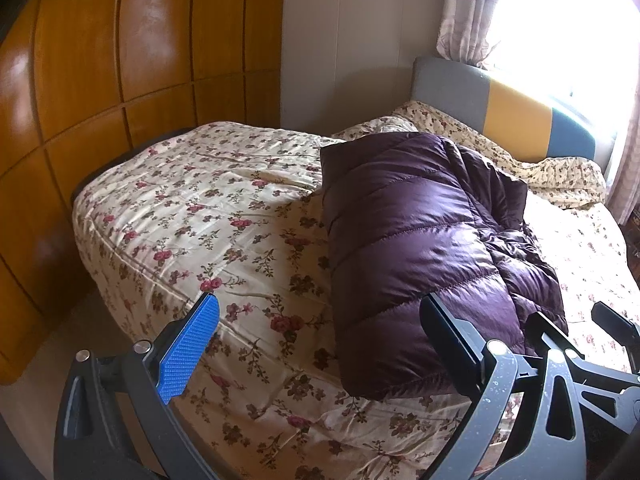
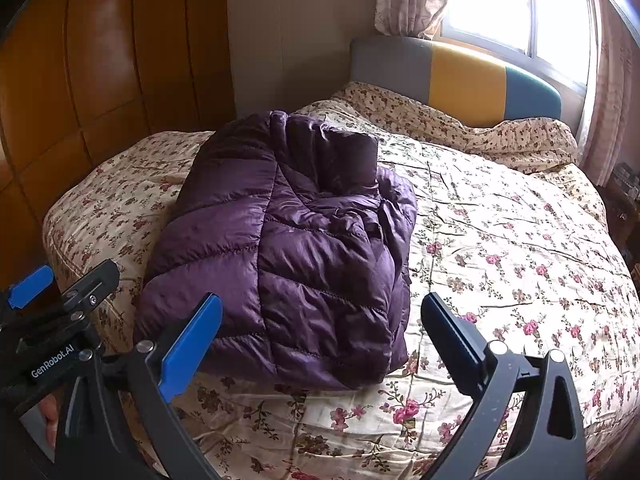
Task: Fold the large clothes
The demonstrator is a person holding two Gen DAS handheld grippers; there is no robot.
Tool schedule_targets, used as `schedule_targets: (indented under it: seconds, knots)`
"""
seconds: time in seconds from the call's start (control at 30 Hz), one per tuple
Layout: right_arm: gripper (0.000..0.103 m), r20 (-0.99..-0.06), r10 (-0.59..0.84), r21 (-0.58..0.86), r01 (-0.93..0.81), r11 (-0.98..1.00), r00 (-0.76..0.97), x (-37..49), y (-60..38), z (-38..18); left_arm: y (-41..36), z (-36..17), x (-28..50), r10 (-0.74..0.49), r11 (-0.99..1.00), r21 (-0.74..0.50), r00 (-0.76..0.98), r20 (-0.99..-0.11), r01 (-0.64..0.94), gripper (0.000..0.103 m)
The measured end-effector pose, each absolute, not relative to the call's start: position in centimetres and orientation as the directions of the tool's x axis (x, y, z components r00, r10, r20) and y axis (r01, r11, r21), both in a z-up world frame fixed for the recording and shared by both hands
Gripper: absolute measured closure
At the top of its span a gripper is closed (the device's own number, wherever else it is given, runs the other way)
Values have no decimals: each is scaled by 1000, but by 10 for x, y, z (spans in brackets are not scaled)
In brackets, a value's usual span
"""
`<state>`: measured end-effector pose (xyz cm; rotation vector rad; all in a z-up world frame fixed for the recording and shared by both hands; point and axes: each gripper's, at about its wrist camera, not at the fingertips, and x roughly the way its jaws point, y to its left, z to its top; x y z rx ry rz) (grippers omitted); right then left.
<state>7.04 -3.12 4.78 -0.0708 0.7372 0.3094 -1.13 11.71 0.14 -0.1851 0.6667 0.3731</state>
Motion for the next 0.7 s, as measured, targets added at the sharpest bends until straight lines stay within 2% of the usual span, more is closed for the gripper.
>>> schedule_targets:
  seconds: [0.7]
  knots:
    - [3,-674,253,49,-300,953,694,72,-34,47,122,-1,-12,288,908,-58,717,-635,-416,5]
